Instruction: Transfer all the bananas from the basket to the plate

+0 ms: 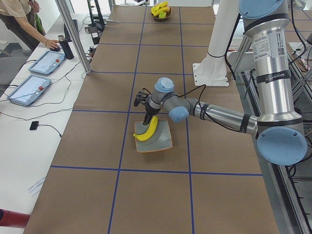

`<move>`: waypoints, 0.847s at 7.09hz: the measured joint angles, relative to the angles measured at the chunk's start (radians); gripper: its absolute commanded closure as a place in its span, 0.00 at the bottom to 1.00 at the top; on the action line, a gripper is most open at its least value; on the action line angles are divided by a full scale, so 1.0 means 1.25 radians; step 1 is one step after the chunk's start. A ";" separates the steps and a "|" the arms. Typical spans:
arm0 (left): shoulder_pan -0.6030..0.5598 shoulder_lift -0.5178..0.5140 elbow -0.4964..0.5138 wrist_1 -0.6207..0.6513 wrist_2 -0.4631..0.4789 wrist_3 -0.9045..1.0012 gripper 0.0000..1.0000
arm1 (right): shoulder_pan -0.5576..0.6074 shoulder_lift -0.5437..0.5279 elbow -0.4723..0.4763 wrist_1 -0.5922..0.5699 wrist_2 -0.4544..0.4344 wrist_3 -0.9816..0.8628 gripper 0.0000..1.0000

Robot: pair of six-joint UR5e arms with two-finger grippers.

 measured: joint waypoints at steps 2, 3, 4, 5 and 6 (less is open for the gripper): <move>-0.001 -0.009 -0.007 -0.001 -0.009 0.018 0.01 | 0.002 0.000 0.000 0.000 -0.001 0.000 0.00; -0.002 -0.022 -0.018 -0.001 -0.029 0.018 0.00 | 0.006 -0.007 -0.002 -0.001 -0.002 -0.004 0.00; -0.003 -0.039 -0.024 0.002 -0.051 0.015 0.00 | 0.015 -0.021 -0.013 0.000 -0.004 -0.024 0.00; -0.003 -0.056 -0.027 0.007 -0.064 0.012 0.00 | 0.035 -0.037 -0.036 0.000 -0.006 -0.071 0.00; -0.003 -0.066 -0.028 0.012 -0.069 0.010 0.00 | 0.055 -0.055 -0.064 0.006 -0.008 -0.121 0.00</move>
